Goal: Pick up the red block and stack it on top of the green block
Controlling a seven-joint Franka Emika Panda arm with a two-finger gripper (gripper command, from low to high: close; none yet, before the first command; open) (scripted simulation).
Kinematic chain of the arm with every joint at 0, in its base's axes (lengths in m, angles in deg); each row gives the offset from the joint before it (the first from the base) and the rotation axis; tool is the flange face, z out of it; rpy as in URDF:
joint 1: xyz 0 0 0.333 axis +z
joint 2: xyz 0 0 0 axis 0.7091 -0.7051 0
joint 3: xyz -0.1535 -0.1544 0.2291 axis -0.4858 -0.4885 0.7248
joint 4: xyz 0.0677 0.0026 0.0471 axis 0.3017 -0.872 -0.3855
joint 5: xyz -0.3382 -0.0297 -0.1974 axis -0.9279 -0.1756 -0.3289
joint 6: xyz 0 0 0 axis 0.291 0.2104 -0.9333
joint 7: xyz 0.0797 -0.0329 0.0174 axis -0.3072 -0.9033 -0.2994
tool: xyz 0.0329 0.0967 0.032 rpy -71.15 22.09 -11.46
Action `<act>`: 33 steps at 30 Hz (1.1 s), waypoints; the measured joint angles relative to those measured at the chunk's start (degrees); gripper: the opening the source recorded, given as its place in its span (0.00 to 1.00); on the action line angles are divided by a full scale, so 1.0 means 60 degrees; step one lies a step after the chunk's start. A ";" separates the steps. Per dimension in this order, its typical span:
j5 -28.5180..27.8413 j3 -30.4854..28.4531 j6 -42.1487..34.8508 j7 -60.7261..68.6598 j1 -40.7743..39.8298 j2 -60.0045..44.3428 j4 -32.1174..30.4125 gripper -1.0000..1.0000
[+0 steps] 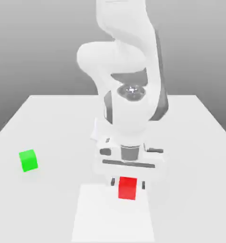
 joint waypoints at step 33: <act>-0.0644 -0.4171 -0.3223 -0.3442 -0.6599 0.3354 -0.0031 0.00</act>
